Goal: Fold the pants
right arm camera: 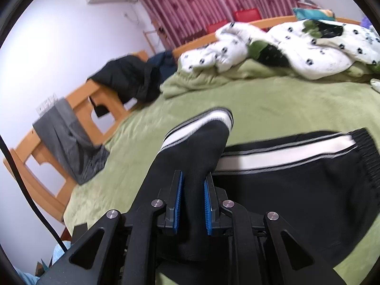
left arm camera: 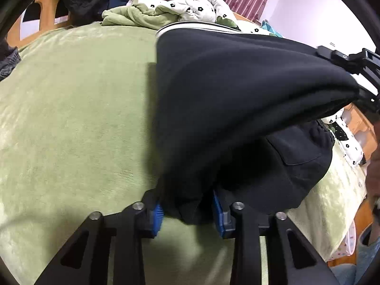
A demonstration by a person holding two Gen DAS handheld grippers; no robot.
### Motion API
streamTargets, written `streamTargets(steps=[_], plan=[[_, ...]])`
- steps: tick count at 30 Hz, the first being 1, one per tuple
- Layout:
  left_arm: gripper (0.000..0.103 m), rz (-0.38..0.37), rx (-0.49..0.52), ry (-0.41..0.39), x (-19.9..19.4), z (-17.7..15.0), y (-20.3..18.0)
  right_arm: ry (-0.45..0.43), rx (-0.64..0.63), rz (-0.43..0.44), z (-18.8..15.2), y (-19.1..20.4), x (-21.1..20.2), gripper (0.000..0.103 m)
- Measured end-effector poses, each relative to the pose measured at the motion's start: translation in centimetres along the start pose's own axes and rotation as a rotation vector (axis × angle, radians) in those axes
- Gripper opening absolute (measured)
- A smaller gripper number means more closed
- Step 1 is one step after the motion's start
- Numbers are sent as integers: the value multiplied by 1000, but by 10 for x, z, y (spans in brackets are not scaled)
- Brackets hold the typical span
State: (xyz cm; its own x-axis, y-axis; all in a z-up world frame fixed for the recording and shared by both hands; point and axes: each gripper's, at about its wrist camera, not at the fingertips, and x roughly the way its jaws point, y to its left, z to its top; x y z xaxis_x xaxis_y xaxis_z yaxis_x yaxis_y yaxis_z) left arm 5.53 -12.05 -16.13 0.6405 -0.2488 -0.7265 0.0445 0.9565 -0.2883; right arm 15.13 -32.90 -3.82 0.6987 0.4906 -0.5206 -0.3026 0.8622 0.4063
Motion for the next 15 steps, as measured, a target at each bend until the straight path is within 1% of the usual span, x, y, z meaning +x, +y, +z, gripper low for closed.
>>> streamTargets(steps=[2,3,6,8,9,11,13,15], plan=[[28,32,32,-4,5,5,-12,-45,16,-21,9,-20,-19,16],[28,35,53,-9,4,5,-15,-61,20,-34,12,-29,-27,16],[22,32,130,-1,7,7,-34,-108,49,-74,18,-61,-55,15],[22,32,174,0,6,9,-44,-134,58,-127,12,-86,-73,15],[22,20,203,7,3,9,-47,-141,61,-162,9,-99,-80,15],[22,10,271,9,-2,7,-58,-131,110,-223,-1,-129,-86,14],[23,11,326,9,-4,6,-68,-125,165,-235,-12,-155,-90,14],[24,25,370,15,-12,-1,-59,-117,165,-277,-19,-167,-93,13]])
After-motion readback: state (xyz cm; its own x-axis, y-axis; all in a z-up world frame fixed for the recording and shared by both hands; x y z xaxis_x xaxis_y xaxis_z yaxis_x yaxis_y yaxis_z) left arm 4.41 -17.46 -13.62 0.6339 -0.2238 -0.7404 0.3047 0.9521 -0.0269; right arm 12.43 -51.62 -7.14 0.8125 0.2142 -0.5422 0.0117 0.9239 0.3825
